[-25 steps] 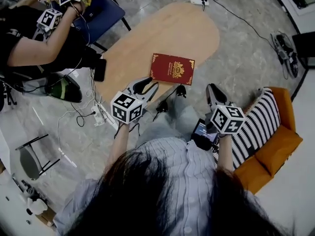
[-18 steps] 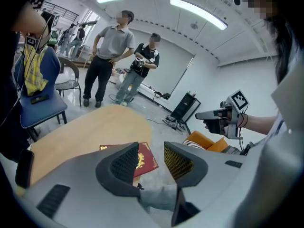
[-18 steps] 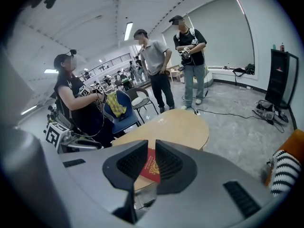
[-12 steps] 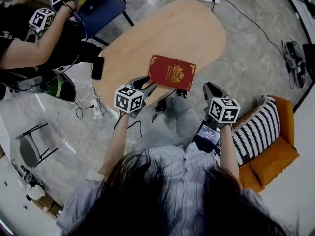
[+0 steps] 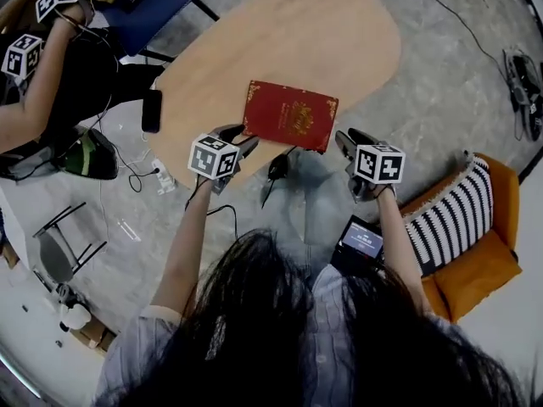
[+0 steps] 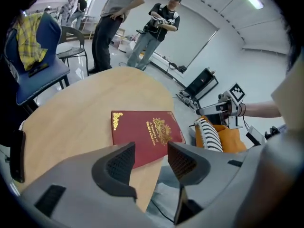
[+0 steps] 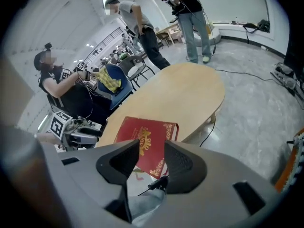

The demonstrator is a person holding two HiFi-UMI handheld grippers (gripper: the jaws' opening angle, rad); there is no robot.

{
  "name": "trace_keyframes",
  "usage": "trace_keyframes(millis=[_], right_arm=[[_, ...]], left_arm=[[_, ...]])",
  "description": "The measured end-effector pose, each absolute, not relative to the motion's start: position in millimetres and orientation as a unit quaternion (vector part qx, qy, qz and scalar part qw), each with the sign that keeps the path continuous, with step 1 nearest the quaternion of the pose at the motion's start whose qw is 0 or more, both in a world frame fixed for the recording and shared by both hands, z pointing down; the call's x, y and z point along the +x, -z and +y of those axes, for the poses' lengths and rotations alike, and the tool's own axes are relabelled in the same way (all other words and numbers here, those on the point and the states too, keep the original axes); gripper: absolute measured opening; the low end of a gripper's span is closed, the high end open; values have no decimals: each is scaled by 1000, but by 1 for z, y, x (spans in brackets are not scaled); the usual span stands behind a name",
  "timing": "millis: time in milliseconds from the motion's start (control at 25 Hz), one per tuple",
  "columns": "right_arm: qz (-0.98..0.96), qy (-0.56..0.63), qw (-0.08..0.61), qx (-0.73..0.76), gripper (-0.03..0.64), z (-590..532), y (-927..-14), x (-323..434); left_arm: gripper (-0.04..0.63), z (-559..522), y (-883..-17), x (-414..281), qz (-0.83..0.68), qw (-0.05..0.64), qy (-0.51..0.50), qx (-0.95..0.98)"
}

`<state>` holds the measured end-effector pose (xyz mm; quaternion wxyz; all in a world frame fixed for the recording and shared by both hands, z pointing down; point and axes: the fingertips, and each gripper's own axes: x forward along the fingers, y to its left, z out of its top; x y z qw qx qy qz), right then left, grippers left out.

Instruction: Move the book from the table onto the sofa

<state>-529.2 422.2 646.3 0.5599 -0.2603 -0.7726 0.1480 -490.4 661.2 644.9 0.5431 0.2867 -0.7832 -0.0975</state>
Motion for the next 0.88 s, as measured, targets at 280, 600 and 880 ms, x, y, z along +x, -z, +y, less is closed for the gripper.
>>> trace_keyframes(millis=[280,600,880], right_arm=[[-746,-177,585,-265,216,437,-700,-526],[-735,-184,605,-245,241,452,-747,-521],[-730,-190,615,-232,241,462,-763,-515]], left_arm=[[273,688,-689,-518,-804,536,156,206],[293,694,-736,-525,-780,567,167,206],[295,687,-757,-525,-757,581,190,228]])
